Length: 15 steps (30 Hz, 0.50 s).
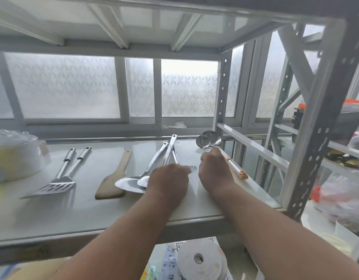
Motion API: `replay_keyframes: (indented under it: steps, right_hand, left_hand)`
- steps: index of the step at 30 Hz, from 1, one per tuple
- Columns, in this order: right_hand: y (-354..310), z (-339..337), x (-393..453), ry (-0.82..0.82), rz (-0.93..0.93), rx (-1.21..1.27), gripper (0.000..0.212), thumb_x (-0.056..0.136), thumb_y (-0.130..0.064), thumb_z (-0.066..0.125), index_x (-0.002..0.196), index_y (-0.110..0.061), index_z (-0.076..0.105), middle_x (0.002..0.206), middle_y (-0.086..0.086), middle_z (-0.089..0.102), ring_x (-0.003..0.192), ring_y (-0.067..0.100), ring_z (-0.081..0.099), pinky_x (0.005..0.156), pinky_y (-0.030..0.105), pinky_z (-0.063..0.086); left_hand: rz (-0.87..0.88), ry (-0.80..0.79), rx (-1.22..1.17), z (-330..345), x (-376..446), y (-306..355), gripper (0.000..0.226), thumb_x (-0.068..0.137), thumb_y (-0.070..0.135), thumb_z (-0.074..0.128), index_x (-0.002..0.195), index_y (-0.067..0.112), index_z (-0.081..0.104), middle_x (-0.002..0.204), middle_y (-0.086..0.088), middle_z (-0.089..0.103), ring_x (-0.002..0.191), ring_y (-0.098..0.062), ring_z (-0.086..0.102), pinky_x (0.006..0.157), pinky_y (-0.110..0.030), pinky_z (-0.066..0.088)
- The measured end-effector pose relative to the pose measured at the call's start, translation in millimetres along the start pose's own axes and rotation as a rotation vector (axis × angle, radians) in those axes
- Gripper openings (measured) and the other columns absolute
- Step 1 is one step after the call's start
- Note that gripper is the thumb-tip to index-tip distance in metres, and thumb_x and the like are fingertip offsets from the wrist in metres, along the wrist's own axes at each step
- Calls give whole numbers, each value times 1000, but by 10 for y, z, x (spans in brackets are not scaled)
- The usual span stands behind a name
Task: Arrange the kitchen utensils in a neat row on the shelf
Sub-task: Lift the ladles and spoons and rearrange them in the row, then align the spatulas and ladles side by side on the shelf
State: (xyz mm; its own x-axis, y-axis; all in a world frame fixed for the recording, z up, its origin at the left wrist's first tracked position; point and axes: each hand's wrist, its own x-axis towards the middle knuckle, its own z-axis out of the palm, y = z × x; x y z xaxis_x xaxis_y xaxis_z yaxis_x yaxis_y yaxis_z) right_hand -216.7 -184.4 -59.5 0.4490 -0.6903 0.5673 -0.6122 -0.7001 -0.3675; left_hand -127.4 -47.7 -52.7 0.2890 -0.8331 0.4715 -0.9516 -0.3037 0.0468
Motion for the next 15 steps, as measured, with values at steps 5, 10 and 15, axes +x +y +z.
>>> replay_keyframes:
  steps: [5,10,15]
  right_hand:
    - [8,-223,-259,44,-50,73,17,92,-8,55,91,-3,72,104,18,57,90,35,61,83,37,49]
    - [-12,-507,-480,77,-95,182,13,89,-3,62,91,-5,75,98,11,61,90,28,62,81,27,43]
    - [-133,-764,-545,86,-141,186,21,89,-5,62,103,-11,76,108,10,65,100,27,64,93,31,47]
  left_hand:
    - [-89,155,-75,-111,-42,2,27,109,29,45,122,31,69,102,-5,78,96,-36,74,79,-43,58]
    - [-290,401,-427,-328,-96,-129,29,108,39,51,98,22,72,86,-8,75,87,-39,66,69,-38,44]
    - [-195,521,-496,-708,-237,-183,31,107,37,58,87,18,71,65,-3,63,67,-28,56,63,-35,40]
